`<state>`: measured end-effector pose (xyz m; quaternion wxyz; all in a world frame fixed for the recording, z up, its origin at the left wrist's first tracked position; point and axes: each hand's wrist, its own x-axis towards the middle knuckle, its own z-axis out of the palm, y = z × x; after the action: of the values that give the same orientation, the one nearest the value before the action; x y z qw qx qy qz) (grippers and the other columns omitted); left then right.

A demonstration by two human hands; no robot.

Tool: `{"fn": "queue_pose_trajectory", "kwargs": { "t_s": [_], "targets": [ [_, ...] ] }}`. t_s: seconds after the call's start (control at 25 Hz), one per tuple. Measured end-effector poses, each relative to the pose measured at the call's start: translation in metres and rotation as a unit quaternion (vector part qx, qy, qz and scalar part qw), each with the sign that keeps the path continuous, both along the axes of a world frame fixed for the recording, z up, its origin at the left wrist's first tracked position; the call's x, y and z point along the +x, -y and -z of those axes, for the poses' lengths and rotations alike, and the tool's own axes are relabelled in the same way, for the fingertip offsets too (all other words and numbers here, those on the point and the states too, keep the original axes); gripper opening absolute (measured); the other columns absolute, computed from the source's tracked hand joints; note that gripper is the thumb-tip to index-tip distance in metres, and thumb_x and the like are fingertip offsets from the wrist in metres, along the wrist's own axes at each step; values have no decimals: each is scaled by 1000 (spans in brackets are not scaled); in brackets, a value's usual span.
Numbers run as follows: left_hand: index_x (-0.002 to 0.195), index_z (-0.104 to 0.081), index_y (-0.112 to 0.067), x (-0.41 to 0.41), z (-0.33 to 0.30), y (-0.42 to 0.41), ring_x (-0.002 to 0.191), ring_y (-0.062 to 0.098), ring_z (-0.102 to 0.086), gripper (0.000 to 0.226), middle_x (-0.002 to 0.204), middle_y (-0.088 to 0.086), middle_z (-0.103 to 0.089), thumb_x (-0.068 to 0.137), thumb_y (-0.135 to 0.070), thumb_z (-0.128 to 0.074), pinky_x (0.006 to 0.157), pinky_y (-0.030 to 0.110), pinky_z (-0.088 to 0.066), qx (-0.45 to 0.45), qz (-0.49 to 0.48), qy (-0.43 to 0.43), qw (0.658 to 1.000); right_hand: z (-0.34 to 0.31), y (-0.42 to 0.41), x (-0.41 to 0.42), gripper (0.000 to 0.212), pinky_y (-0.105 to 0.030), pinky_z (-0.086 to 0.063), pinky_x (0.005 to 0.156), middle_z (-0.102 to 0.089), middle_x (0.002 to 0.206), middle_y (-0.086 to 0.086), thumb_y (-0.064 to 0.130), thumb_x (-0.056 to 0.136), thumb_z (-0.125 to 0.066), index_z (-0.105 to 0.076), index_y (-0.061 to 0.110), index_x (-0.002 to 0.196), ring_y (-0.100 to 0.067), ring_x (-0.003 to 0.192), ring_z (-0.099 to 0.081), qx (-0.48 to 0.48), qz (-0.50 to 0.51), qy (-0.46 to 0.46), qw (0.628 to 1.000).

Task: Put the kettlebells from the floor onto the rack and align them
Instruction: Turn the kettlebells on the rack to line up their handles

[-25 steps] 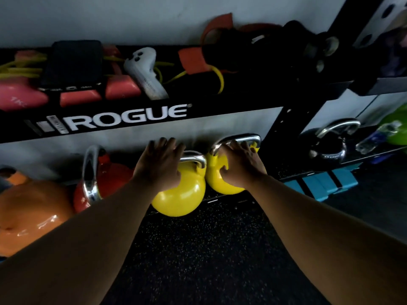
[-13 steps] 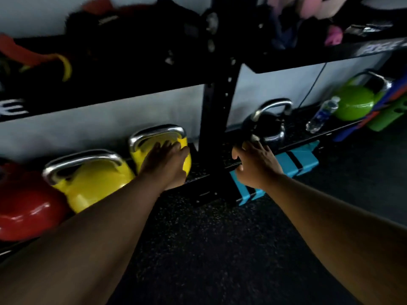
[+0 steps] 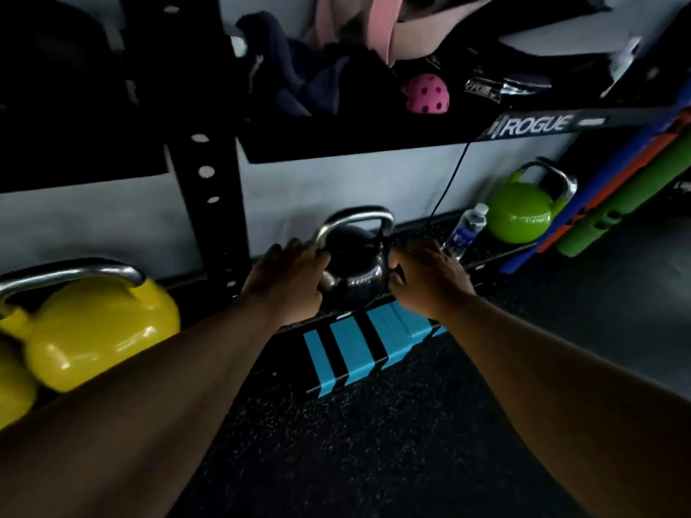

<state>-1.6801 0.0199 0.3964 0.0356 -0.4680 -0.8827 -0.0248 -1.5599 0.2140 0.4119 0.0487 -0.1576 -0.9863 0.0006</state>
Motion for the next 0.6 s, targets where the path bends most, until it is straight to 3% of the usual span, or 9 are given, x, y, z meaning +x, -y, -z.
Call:
{"fn": "queue_pose_trajectory", "kwargs": {
  "t_s": [0.12, 0.28, 0.4, 0.48, 0.6],
  "targets": [
    [129, -47, -18, -35, 7, -54, 119, 29, -46, 49, 132, 7, -49, 81, -30, -55, 92, 45, -42, 30, 0, -31, 999, 13, -45, -53, 29, -42, -42, 90, -60, 117, -12, 37, 90, -50, -58, 18, 111, -36, 112, -51, -6, -21, 2, 1000],
    [134, -41, -15, -73, 24, -106, 118, 32, -45, 46, 130, 10, -48, 92, -33, -47, 90, 47, -42, 74, -87, 8, 993, 33, -83, -111, 45, -46, -45, 89, -47, 131, -15, 50, 96, -36, -44, 23, 132, -35, 116, -48, -51, 4, -24, 998],
    [129, -42, -19, -86, 43, -120, 109, 34, -50, 38, 122, 11, -54, 98, -38, -33, 82, 45, -44, 93, -102, 32, 990, 47, -98, -138, 50, -47, -45, 91, -45, 133, -15, 53, 98, -29, -40, 24, 137, -34, 119, -47, -77, -9, -7, 997],
    [128, -39, -27, -90, 57, -122, 104, 35, -55, 37, 119, 12, -56, 98, -44, -27, 79, 44, -46, 130, -124, 97, 979, 54, -107, -148, 49, -48, -46, 92, -46, 133, -15, 53, 98, -27, -38, 27, 138, -35, 119, -47, -88, -54, 26, 994],
    [136, -31, -46, -78, 75, -130, 109, 32, -52, 41, 129, 13, -47, 97, -55, -20, 84, 45, -45, 241, -216, 251, 912, 67, -118, -150, 50, -47, -51, 88, -47, 129, -15, 51, 95, -26, -35, 29, 139, -35, 115, -50, -98, -153, 62, 981]
  ]
}}
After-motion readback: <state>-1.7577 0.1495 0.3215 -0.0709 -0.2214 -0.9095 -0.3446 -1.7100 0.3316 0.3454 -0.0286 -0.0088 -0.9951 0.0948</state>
